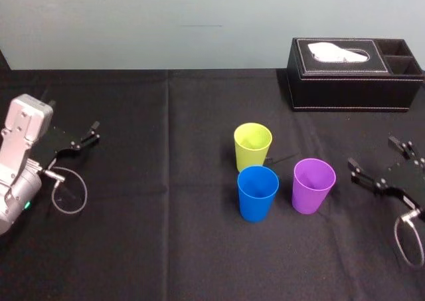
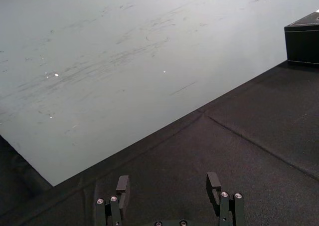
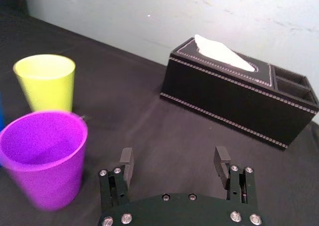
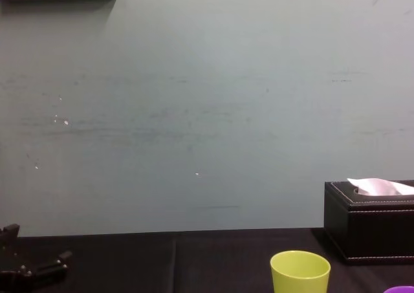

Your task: Stack the three plastic cups sequentially using one hand.

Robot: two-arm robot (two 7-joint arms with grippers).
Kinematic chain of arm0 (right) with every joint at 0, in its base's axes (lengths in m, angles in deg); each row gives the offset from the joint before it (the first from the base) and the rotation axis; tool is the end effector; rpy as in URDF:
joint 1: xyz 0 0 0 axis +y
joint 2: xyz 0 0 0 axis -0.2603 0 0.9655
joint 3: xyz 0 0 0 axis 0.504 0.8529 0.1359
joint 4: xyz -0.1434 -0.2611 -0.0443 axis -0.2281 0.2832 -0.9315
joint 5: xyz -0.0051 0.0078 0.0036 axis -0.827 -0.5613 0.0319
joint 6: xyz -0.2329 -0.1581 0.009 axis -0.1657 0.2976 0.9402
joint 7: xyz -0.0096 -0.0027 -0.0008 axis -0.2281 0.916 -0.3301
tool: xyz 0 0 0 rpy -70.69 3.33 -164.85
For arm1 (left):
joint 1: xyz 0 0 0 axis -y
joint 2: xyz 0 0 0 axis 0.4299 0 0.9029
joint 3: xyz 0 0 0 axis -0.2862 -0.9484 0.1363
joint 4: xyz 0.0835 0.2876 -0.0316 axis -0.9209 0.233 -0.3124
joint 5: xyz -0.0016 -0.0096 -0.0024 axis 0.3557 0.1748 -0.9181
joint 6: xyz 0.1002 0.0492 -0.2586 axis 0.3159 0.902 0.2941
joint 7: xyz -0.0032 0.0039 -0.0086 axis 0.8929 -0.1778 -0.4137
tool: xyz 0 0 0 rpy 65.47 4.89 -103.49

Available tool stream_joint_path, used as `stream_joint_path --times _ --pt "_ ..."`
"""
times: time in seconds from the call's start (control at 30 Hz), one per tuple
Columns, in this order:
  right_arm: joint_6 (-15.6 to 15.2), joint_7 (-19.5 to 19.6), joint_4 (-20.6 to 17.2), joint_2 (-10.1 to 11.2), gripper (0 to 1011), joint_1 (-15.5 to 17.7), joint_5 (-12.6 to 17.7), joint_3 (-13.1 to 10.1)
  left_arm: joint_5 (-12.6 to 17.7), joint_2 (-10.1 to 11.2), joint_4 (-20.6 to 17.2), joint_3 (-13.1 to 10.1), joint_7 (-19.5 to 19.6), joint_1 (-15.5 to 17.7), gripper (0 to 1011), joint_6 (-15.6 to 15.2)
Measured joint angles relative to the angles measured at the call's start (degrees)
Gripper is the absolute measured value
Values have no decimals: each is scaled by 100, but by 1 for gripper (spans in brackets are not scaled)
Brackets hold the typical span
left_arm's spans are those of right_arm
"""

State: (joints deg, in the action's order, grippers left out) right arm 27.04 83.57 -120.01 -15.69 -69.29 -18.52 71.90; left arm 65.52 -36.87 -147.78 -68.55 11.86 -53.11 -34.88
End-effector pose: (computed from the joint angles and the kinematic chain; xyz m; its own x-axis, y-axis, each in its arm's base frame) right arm 0.2641 -0.1442 -0.2950 0.3654 -0.8858 0.2862 0.9307 0.3415 -0.1312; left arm 0.3342 0.0961 -0.3060 0.2924 0.8802 0.3739 -0.9552 0.2874 0.0704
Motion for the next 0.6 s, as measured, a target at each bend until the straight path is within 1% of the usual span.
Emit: stream_joint_path --times 0.03,0.07,0.13,0.17,0.27,0.3,0.33,0.37,0.5,0.6 --pt "25 -18 -50 30 1003 94 20 -40 0 0 0 0 0 0 1011 0" --pt "72 -51 -141 85 1003 279 65 -111 0 0 0 0 0 0 1011 0" --pt "109 -87 -235 132 1003 464 120 -176 0 0 0 0 0 0 1011 0" --pt "127 -133 -321 173 1002 629 183 -243 0 0 0 0 0 0 1011 0" --pt "147 -205 -454 226 1003 884 289 -341 0 0 0 0 0 0 1011 0" --pt "175 -240 -527 249 1003 1035 345 -406 0 0 0 0 0 0 1011 0" --pt "191 -251 -550 256 1003 1086 363 -431 0 0 0 0 0 0 1011 0" --pt "235 -285 -617 265 1003 1222 401 -489 0 0 0 0 0 0 1011 0" --pt "367 -389 -706 242 1003 1452 443 -549 0 0 0 0 0 0 1011 0" --pt "444 -477 -723 186 1002 1527 444 -543 0 0 0 0 0 0 1011 0"
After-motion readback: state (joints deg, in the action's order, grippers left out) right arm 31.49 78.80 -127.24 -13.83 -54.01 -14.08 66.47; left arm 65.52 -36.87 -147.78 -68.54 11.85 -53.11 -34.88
